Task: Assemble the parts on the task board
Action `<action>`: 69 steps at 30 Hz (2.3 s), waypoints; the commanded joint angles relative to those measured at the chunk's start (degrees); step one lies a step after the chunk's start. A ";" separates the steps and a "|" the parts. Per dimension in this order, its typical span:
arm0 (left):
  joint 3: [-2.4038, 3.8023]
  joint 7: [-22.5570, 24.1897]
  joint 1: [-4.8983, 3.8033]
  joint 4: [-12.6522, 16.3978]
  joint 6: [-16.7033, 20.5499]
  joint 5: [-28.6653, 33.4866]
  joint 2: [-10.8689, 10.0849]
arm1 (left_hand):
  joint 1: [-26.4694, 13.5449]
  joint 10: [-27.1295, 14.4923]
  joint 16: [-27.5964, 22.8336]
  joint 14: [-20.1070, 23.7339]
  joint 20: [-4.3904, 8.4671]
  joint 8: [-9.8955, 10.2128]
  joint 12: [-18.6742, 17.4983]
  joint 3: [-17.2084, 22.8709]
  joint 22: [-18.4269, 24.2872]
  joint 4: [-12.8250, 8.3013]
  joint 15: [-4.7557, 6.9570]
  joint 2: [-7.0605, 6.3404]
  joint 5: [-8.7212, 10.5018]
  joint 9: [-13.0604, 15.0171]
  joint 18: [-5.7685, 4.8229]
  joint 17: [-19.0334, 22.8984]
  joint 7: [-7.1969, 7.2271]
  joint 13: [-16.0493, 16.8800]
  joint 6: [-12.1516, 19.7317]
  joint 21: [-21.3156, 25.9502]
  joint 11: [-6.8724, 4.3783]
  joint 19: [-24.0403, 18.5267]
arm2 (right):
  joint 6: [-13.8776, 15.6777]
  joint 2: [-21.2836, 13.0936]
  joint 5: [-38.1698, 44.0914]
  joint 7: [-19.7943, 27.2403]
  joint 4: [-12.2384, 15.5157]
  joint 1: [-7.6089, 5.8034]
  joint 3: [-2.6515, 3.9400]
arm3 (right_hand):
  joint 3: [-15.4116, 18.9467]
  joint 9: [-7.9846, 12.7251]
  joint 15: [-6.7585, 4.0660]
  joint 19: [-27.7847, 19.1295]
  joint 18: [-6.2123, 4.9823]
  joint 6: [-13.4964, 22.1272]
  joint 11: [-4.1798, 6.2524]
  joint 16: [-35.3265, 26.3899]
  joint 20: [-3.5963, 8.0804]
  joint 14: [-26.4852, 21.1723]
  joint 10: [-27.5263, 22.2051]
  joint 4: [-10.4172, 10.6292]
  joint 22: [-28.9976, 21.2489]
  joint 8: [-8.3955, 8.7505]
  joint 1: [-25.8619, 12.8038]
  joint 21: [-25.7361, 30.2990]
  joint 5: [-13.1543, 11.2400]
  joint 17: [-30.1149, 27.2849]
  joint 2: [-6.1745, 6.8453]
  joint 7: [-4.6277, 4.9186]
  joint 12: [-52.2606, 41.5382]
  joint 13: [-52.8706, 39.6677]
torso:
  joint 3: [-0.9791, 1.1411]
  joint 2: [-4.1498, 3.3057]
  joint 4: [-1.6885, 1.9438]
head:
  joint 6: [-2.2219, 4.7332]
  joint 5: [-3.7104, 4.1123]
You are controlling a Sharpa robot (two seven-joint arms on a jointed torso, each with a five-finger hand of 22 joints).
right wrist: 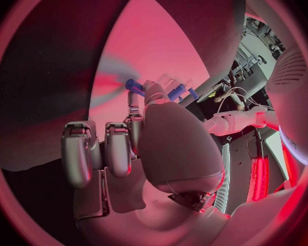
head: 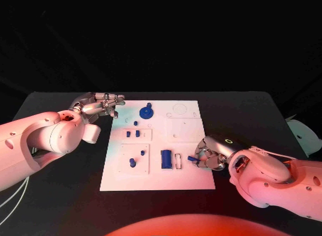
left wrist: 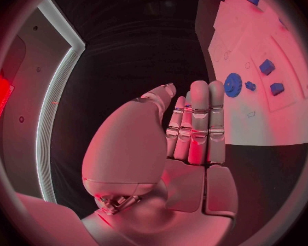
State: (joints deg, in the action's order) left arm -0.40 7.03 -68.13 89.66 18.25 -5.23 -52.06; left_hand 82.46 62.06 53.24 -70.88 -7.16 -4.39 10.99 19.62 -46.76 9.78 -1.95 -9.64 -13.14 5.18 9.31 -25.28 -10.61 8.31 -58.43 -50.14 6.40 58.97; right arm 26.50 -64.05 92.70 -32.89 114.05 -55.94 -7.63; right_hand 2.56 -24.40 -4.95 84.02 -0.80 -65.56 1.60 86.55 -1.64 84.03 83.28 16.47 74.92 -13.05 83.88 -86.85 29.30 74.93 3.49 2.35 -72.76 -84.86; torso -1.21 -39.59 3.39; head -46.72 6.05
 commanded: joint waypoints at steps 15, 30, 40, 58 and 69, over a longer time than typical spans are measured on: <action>0.03 0.16 -0.03 0.36 -1.22 -0.23 -0.04 | 0.08 -0.37 0.10 0.29 -0.04 -0.28 0.17 -0.21 0.07 -0.17 0.07 0.44 0.03 -0.09 0.90 0.05 0.09 0.05 0.35 0.38 0.16 0.24 | 4.80 4.32 -15.34 0.41 -0.66 -0.21 0.00 | -2.14 -0.60 -0.34 4.79 0.20 -0.63 0.43 0.37 0.43 4.74 0.87 0.15 14.29 -0.07 -3.66 -0.46 2.80 9.32 -0.68 -0.23 -0.30 6.24 | -0.01 -0.06 -0.03 | -0.27 -0.39; 0.03 0.09 -0.04 0.60 -1.14 -0.39 -0.03 | 0.08 -0.37 0.10 0.29 -0.04 -0.28 0.17 -0.21 0.07 -0.17 0.07 0.44 0.03 -0.09 0.90 0.05 0.09 0.05 0.35 0.38 0.16 0.24 | 4.31 7.10 -18.69 0.41 -2.26 -0.15 0.00 | -1.37 -1.20 -0.43 4.88 0.25 -1.37 0.54 0.54 0.48 4.81 1.25 0.25 14.35 -0.26 -9.20 -0.67 6.89 9.64 -1.07 -0.39 -0.80 5.78 | 0.01 -0.08 0.02 | -0.27 -0.63; 0.03 0.02 -0.04 0.67 -1.10 -1.11 0.00 | 0.19 -0.46 0.11 0.30 -0.03 -0.32 0.26 -0.24 0.14 -0.22 0.08 0.44 0.05 -0.12 0.91 0.09 0.07 0.05 0.36 0.46 0.17 0.24 | 4.14 7.54 -18.95 -0.06 -2.64 -0.14 0.00 | 0.16 -1.55 -0.47 4.85 0.23 -1.69 0.60 0.56 0.52 4.81 1.47 0.20 14.33 -0.37 -12.00 -0.60 4.59 9.67 -1.07 -0.50 -1.22 5.40 | 0.05 -0.01 -0.09 | -0.36 -0.85; 0.03 -0.12 -0.04 0.58 -1.19 -1.18 0.00 | 0.15 -0.51 0.12 0.31 -0.03 -0.33 0.29 -0.28 0.14 -0.19 0.07 0.42 0.07 -0.13 0.90 0.10 0.05 0.05 0.37 0.48 0.19 0.25 | 4.76 7.26 -17.89 0.39 -2.52 -0.14 0.01 | 4.27 -2.16 -0.39 4.78 0.19 -1.90 0.49 0.50 0.44 4.80 1.56 0.18 14.28 -0.43 -17.16 -0.45 -6.92 9.60 -1.74 -0.44 -1.34 5.09 | 0.05 -0.01 -0.06 | -0.42 -0.67; 0.01 -0.03 -0.04 0.25 -1.21 -1.18 0.01 | 0.15 -0.51 0.12 0.31 -0.03 -0.33 0.29 -0.28 0.14 -0.19 0.07 0.42 0.07 -0.13 0.90 0.10 0.05 0.05 0.37 0.48 0.19 0.25 | 4.89 5.27 -17.47 3.49 -1.41 -0.14 0.03 | 4.22 -2.52 -0.48 4.49 0.05 -1.47 0.59 0.28 0.51 4.71 1.31 -1.16 14.09 -0.33 -11.70 0.19 -6.01 9.24 -1.51 -0.50 -0.84 5.25 | 0.09 0.12 -0.12 | -0.02 -0.64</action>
State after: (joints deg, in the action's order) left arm -0.41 6.75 -68.13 89.93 17.94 -6.18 -52.16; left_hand 82.46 61.90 53.24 -70.88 -7.16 -4.38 10.99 19.62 -46.67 9.78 -1.95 -9.64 -13.14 5.10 9.30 -25.25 -10.61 8.27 -58.43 -49.80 6.56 58.98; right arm 31.32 -58.60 74.33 -31.97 112.41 -56.14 -7.61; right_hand 6.74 -26.82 -4.92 84.02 -0.80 -67.30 2.27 86.79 -1.64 84.03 84.00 15.61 74.92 -13.51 71.52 -86.91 23.43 74.94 2.25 1.69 -74.09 -75.20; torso -1.14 -39.55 3.30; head -46.89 5.38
